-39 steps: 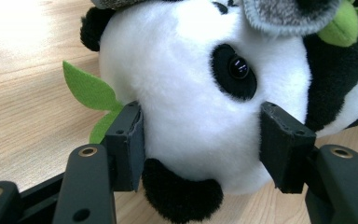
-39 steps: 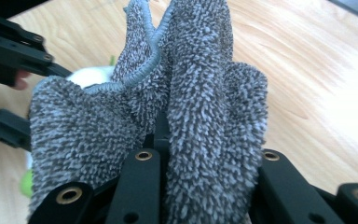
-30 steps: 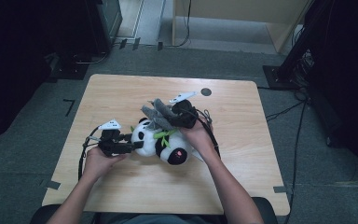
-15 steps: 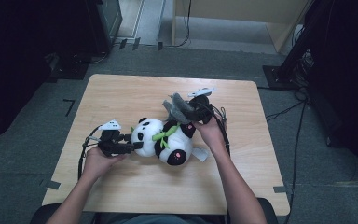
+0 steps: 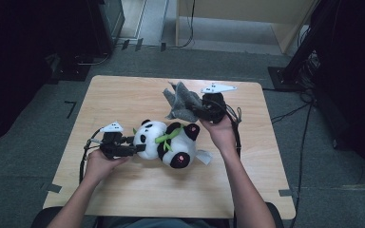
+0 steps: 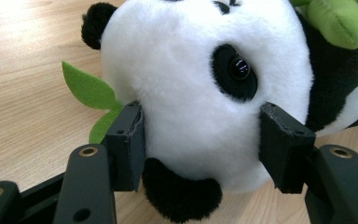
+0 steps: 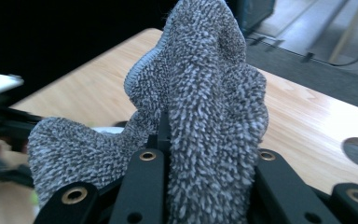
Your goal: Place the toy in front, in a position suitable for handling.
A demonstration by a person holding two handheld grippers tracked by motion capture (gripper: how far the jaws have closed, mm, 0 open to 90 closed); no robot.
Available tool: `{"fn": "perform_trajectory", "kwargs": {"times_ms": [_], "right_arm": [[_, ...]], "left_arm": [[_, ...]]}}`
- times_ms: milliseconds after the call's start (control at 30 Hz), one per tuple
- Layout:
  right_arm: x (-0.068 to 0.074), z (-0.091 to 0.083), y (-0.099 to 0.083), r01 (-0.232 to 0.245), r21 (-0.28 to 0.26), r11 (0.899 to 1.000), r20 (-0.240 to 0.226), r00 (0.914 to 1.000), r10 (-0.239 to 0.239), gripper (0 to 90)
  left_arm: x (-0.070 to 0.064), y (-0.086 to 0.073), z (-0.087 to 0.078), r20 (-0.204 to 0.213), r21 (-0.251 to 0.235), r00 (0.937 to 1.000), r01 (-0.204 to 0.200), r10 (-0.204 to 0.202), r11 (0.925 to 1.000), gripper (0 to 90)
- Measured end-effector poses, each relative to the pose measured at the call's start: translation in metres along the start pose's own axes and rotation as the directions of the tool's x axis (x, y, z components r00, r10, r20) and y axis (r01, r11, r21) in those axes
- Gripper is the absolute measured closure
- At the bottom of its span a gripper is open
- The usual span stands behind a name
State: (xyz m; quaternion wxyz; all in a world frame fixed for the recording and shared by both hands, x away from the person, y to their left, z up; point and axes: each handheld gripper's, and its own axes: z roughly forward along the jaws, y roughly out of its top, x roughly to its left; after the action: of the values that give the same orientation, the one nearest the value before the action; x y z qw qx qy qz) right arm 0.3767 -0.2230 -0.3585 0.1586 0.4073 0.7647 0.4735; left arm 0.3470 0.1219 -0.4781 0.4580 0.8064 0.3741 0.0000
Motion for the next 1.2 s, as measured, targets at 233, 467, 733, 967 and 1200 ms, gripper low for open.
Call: {"fn": "perform_trajectory", "kwargs": {"times_ms": [233,467,733,967,1200], "right_arm": [[0.012,-0.02,-0.023,0.02,0.007,1.0,-0.026,0.9995,-0.02,75.3],[0.001,-0.008,-0.061,-0.006,0.079,0.997,-0.022,0.9997,0.008,73.1],[-0.016,-0.015,-0.073,-0.049,0.077,0.996,0.012,0.9987,0.049,73.9],[-0.031,-0.011,-0.077,-0.091,0.086,0.992,0.023,0.9957,0.089,74.0],[-0.043,-0.007,-0.082,-0.124,0.115,0.986,0.051,0.9916,0.119,74.1]], "left_arm": [[-0.001,0.003,0.0,-0.006,0.014,1.0,0.004,-0.004,0.9999,39.0],[-0.002,0.004,0.0,-0.01,0.017,1.0,0.002,-0.002,0.9998,38.9],[-0.003,0.005,0.001,-0.018,0.015,0.9998,-0.008,0.008,0.9999,39.0],[-0.002,0.003,0.001,-0.014,-0.002,0.9999,0.002,-0.002,1.0,38.8],[-0.002,0.001,0.001,-0.014,-0.012,0.9999,-0.003,0.002,0.9999,38.3]]}}
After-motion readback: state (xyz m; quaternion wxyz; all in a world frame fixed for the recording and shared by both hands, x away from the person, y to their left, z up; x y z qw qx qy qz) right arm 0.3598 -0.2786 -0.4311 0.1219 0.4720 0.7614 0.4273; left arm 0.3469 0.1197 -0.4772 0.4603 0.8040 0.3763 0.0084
